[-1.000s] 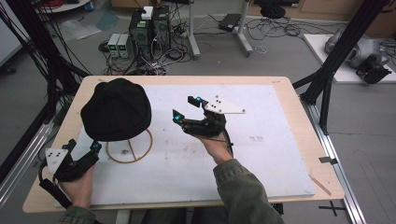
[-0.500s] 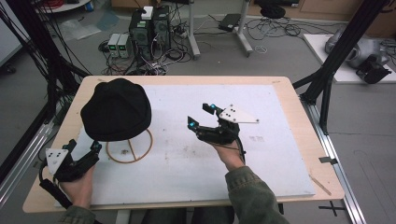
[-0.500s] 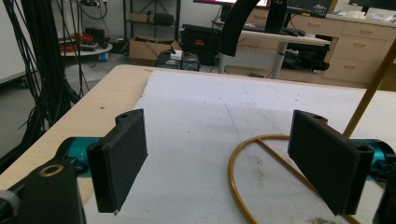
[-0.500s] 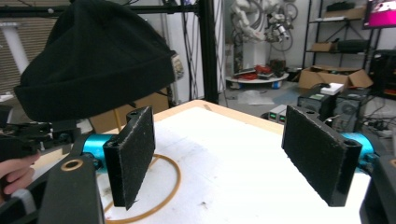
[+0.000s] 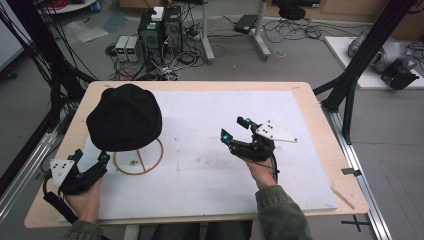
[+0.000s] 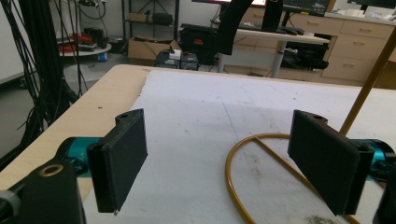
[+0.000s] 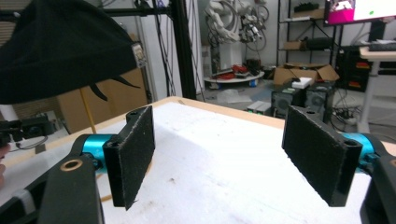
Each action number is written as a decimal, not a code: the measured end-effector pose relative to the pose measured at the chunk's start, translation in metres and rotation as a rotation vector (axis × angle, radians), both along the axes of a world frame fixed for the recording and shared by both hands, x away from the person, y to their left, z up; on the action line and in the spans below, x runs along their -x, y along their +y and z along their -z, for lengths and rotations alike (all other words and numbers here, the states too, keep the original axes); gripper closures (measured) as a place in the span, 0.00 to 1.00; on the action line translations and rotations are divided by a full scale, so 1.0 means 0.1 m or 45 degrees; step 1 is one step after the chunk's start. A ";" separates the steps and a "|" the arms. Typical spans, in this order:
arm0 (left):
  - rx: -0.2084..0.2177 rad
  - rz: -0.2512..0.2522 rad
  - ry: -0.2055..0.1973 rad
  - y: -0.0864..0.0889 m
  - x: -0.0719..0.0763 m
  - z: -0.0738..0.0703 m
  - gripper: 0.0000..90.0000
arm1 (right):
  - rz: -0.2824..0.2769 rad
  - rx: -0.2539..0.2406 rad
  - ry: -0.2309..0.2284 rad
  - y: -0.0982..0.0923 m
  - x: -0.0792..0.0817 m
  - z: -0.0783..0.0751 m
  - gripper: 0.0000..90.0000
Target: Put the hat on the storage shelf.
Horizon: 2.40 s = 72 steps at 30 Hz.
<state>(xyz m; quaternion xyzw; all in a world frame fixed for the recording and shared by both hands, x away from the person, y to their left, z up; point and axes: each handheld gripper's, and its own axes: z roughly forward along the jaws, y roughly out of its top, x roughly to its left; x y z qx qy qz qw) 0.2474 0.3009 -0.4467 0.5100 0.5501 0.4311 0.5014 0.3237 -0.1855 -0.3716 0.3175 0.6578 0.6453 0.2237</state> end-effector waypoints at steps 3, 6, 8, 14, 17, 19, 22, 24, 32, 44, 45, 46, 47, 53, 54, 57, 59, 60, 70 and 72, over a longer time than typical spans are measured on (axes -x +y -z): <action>0.001 0.002 0.000 -0.01 0.00 0.00 0.22 | 0.014 -0.007 -0.016 -0.06 0.02 -0.01 0.27; 0.003 0.002 0.000 -0.01 0.00 0.00 0.22 | 0.031 -0.009 -0.019 -0.12 0.03 -0.02 0.27; 0.002 0.002 0.000 -0.01 0.01 0.00 0.22 | 0.043 -0.011 -0.026 -0.16 0.05 -0.01 0.27; 0.004 0.001 0.000 0.00 0.01 0.00 0.22 | 0.089 -0.004 -0.015 -0.28 0.09 0.11 0.27; 0.003 0.000 0.000 -0.01 0.00 0.00 0.22 | 0.139 0.002 -0.014 -0.37 0.11 0.18 0.27; 0.004 0.002 0.002 -0.01 0.00 0.00 0.22 | 0.177 -0.013 -0.012 -0.43 0.13 0.23 0.27; -0.002 0.006 -0.002 -0.02 0.01 -0.01 0.22 | 0.230 0.035 -0.017 -0.50 0.16 0.26 0.26; 0.001 0.007 -0.003 -0.02 0.01 -0.01 0.22 | 0.241 0.025 -0.026 -0.54 0.18 0.25 0.26; 0.002 0.004 0.001 -0.01 0.00 0.00 0.22 | 0.307 0.022 -0.010 -0.73 0.24 0.38 0.26; 0.025 0.005 0.001 -0.01 0.00 0.00 0.22 | 0.540 0.117 -0.001 -0.91 0.30 0.57 0.22; 0.025 0.005 0.001 -0.01 0.00 0.00 0.22 | 0.566 0.131 0.005 -0.93 0.30 0.57 0.21; 0.025 0.005 0.004 -0.01 -0.01 0.00 0.22 | 0.585 0.141 -0.001 -0.94 0.31 0.57 0.21; 0.024 0.005 0.005 -0.01 -0.01 0.00 0.22 | 0.607 0.148 -0.012 -0.96 0.33 0.57 0.21; 0.031 0.009 0.000 -0.02 -0.01 0.00 0.22 | 0.675 0.147 -0.018 -1.03 0.36 0.60 0.20; 0.032 0.012 0.000 -0.02 -0.01 0.00 0.22 | 0.681 0.139 -0.016 -1.04 0.36 0.61 0.20; 0.034 0.011 0.000 -0.02 -0.01 0.00 0.22 | 0.681 0.119 -0.015 -1.05 0.37 0.60 0.20; 0.035 0.011 0.001 -0.02 -0.01 0.00 0.22 | 0.681 0.121 -0.023 -1.06 0.37 0.59 0.20; 0.036 0.011 0.001 -0.02 -0.01 0.00 0.22 | 0.685 0.117 -0.017 -1.06 0.37 0.60 0.20; 0.035 0.017 0.008 -0.03 -0.03 0.01 0.22 | 0.677 0.137 -0.006 -1.05 0.35 0.66 0.20; 0.036 0.022 0.010 -0.03 -0.03 0.01 0.22 | 0.668 0.131 0.004 -1.05 0.36 0.66 0.20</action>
